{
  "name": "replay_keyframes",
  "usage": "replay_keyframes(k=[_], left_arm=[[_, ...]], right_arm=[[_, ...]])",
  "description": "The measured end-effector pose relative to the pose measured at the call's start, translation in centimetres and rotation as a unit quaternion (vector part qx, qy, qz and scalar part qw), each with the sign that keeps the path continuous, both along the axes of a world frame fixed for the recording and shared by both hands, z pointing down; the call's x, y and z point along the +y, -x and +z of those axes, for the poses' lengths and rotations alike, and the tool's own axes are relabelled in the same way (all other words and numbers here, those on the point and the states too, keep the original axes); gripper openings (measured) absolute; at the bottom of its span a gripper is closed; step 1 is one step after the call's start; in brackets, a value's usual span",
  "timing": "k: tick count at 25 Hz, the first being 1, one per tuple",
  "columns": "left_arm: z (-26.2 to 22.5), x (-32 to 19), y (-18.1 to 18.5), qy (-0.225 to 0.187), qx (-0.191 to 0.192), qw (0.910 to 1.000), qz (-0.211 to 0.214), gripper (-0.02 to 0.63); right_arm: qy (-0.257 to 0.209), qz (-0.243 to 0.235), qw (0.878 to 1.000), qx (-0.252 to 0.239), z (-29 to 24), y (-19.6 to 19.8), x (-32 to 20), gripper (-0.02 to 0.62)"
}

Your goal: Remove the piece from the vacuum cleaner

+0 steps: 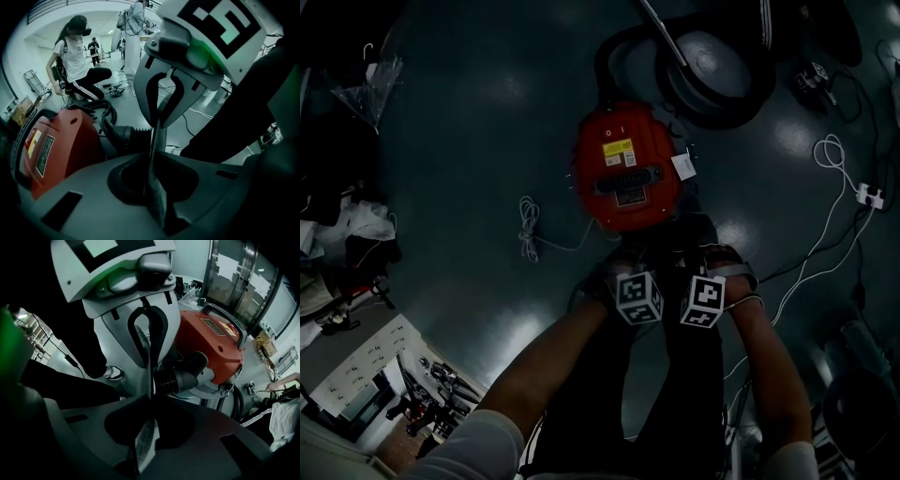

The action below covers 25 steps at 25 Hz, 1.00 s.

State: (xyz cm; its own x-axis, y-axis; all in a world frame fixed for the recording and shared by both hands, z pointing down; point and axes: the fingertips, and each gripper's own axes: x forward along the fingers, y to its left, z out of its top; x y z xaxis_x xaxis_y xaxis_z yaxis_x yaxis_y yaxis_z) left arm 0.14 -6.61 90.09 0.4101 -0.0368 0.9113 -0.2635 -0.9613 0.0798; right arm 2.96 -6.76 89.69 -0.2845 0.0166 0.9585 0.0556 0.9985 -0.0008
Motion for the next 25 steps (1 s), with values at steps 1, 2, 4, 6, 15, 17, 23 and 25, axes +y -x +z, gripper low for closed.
replay_keyframes(k=[1,2,4,6,15,17,23,25], left_arm=[[-0.1,0.2,0.0,0.004,-0.001,1.0000,0.004,0.040],[-0.1,0.4,-0.1,0.008,0.000,0.9999,0.007,0.038],[-0.2,1.0,-0.2,0.017,0.002,0.9998,0.013,0.038],[-0.1,1.5,-0.2,0.022,0.005,0.9996,0.017,0.037],[-2.8,4.0,-0.2,0.031,0.022,0.9987,0.033,0.035],[-5.7,4.6,-0.1,0.038,0.031,0.9978,0.044,0.035],[-19.2,5.7,1.4,0.047,0.043,0.9940,0.089,0.035],[-24.3,6.4,2.1,0.048,0.043,0.9927,0.102,0.035]], right_arm=[[0.002,-0.004,1.000,0.002,0.0,0.0,0.2,0.044],[0.006,-0.007,1.000,0.004,-0.1,-0.1,0.4,0.043],[0.012,-0.013,1.000,0.006,-0.2,-0.1,0.9,0.043],[0.014,-0.015,1.000,0.005,-0.2,-0.1,1.3,0.043],[0.025,-0.015,1.000,0.005,-3.0,-0.1,3.9,0.043],[0.031,0.001,1.000,-0.004,-5.8,0.0,4.3,0.043],[0.056,0.059,0.996,-0.045,-19.6,1.7,5.6,0.043],[0.058,0.067,0.994,-0.059,-24.8,2.3,6.4,0.043]])
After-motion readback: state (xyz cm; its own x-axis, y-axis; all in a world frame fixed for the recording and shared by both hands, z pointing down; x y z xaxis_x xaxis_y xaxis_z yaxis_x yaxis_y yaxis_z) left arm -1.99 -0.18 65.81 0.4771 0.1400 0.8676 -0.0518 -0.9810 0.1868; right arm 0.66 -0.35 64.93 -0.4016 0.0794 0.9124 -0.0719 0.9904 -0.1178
